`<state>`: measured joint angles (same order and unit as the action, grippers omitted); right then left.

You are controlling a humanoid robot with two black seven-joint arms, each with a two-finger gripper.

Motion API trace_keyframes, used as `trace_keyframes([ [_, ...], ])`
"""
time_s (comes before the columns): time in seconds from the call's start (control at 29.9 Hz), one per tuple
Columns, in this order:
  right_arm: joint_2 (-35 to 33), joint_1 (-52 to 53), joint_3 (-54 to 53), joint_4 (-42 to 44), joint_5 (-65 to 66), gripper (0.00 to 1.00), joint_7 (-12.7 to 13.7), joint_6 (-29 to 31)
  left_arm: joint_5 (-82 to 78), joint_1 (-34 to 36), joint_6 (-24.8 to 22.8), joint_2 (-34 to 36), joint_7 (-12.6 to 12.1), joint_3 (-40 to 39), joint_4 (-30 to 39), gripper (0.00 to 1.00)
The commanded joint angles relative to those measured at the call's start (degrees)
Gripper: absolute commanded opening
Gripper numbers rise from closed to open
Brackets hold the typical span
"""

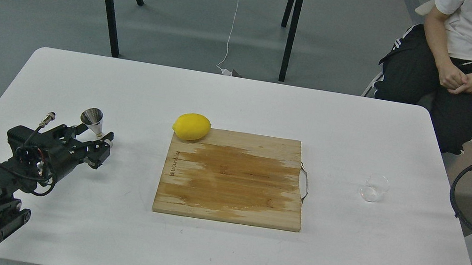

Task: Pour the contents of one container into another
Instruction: 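Grasp the metal jigger with the left gripper, then lift the jigger and carry it over the wooden board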

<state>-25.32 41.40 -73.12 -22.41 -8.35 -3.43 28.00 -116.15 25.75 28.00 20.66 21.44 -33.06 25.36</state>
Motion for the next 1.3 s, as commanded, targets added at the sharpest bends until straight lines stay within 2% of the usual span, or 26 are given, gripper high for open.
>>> trace_keyframes([
  [0.0,0.0,0.0,0.1,0.0,0.0,1.0,0.0,0.0,0.1,0.1,0.0,-0.1,0.0,0.0,-0.4,0.42],
  [0.3,0.2,0.0,0.1,0.1,0.0,1.0,0.0,0.0,0.0,-0.1,0.0,-0.1,0.2,0.0,-0.5,0.16],
  [0.5,-0.1,-0.1,-0.1,0.1,0.0,1.0,0.0,0.0,0.0,0.9,0.0,-1.1,0.1,0.0,0.2,0.13],
  [0.7,-1.0,-0.7,-0.3,0.0,-0.1,1.0,0.0,0.0,-0.3,4.8,0.0,0.0,0.3,0.0,1.0,0.13],
  [0.84,-1.9,-1.1,-0.3,0.1,-0.1,1.0,0.1,0.0,-0.7,7.1,0.0,1.1,0.2,0.5,6.4,0.14],
  [1.07,-3.3,-2.2,-0.3,0.1,-0.1,1.0,0.1,0.0,-3.4,11.0,0.0,5.4,-0.5,6.9,25.5,0.13],
  [1.27,-3.4,-3.0,-0.4,0.1,-0.1,1.0,0.1,0.0,-8.8,14.8,0.0,4.6,-0.4,11.1,28.0,0.12],
])
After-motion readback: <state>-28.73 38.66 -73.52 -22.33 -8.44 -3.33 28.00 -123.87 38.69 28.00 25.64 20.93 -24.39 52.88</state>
